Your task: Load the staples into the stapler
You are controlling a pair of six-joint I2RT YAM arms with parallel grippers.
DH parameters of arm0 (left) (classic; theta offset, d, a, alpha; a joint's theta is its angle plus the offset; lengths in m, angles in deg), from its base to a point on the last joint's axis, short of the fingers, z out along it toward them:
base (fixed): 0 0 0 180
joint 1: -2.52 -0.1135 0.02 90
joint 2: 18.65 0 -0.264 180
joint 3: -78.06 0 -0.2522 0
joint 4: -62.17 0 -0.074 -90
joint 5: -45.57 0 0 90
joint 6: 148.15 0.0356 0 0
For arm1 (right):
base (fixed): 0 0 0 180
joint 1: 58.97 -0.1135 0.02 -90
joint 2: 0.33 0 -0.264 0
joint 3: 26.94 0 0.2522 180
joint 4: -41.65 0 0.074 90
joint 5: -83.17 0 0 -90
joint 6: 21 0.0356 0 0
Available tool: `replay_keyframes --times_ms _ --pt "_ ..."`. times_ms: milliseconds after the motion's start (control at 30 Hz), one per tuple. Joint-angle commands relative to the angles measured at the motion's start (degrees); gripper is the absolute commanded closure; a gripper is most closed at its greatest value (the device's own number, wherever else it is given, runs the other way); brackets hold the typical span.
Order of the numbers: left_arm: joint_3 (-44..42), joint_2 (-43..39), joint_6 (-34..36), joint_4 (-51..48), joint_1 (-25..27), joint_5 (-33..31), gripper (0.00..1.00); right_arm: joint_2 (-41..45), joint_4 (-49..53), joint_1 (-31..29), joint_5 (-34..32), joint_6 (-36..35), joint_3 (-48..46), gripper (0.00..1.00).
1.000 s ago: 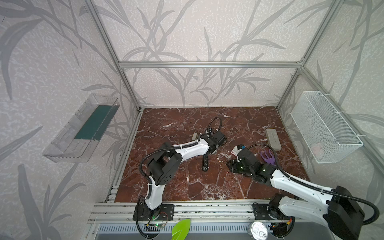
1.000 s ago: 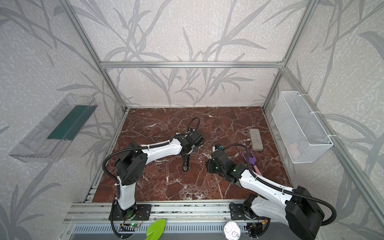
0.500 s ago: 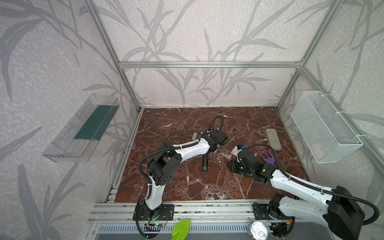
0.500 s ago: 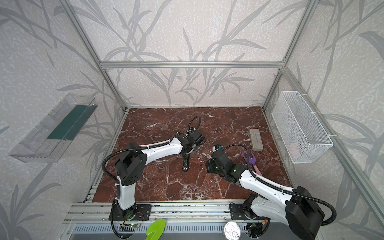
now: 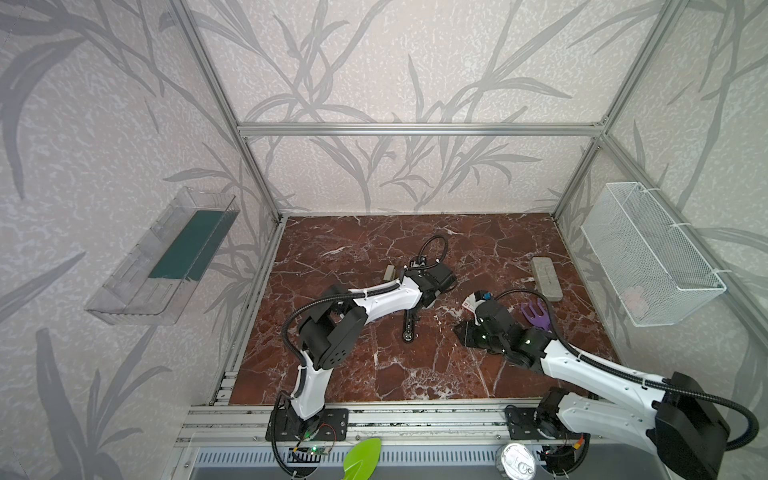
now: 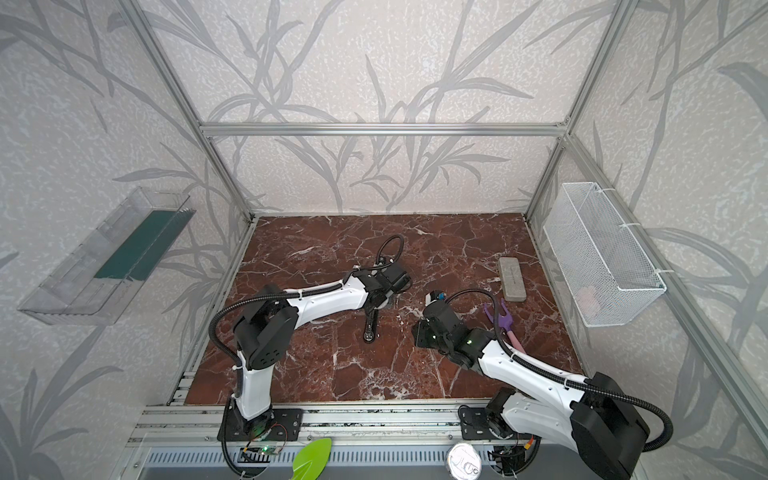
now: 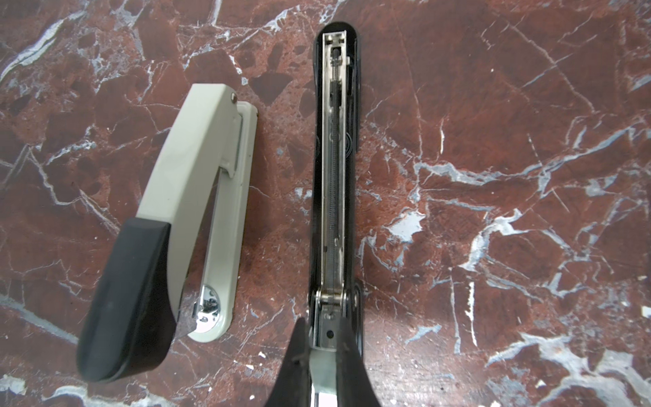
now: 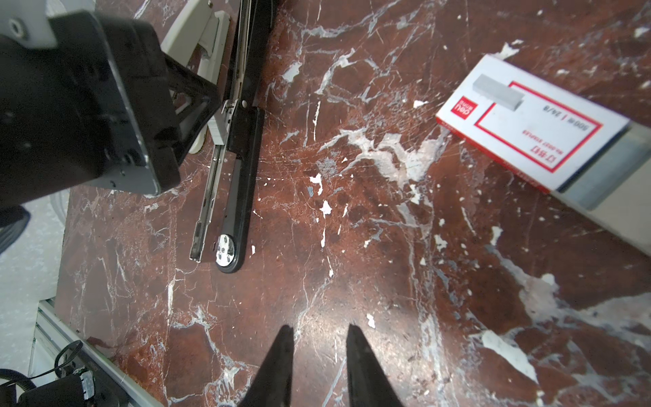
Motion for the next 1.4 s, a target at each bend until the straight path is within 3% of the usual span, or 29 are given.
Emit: replay_keyframes --times_ms 0,367,867,1367 --pt "1.3 1.2 -1.8 -2.4 0.2 -2.5 0.93 0.8 0.0 0.2 -0.8 -0.4 0.0 0.72" --pt "0.1 1.7 -1.8 -1.7 0.8 -1.4 0.93 1.5 0.5 0.2 -1.4 -0.3 -0.2 0.72" --pt "-1.2 1.3 -2.0 -2.4 0.9 0.1 0.86 2.0 0.7 0.3 -1.8 -0.4 0.0 0.71" --pt "-2.0 -2.0 -1.5 -2.8 1.0 0.8 0.72 2.3 1.2 0.5 -2.1 -0.9 0.4 0.71"
